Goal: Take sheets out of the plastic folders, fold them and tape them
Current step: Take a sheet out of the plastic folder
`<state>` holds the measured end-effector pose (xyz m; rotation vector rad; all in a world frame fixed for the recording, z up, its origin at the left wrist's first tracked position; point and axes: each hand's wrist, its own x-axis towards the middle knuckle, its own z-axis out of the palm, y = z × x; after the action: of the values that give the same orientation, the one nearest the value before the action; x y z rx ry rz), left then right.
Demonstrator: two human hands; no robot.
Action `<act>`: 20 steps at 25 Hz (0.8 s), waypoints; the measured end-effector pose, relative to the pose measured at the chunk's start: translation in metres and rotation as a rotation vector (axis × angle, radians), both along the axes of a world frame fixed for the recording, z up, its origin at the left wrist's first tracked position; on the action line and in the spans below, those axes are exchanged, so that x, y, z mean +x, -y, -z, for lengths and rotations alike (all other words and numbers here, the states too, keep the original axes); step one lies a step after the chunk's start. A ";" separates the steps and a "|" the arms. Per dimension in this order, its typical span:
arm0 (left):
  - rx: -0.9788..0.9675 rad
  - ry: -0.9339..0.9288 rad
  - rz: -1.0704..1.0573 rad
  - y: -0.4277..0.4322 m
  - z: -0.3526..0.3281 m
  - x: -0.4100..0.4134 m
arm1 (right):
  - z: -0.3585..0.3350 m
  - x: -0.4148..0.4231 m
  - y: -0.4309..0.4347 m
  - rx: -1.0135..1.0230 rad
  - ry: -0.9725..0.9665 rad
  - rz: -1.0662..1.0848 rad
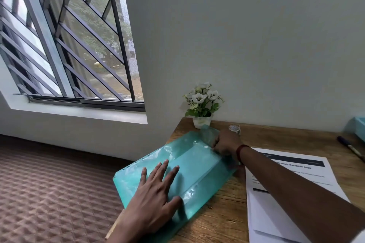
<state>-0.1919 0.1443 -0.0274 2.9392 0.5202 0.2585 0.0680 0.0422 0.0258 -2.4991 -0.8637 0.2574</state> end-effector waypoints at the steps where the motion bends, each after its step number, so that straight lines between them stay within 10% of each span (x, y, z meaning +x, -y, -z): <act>1: 0.009 0.022 0.001 0.002 -0.001 -0.001 | 0.000 0.000 0.000 -0.003 0.000 -0.005; 20: -0.021 -0.056 -0.019 -0.002 -0.006 -0.009 | -0.019 -0.001 0.019 0.289 -0.067 0.138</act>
<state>-0.2012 0.1462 -0.0210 2.9293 0.5557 0.1718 0.0671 0.0232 0.0443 -2.2546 -0.6469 0.1567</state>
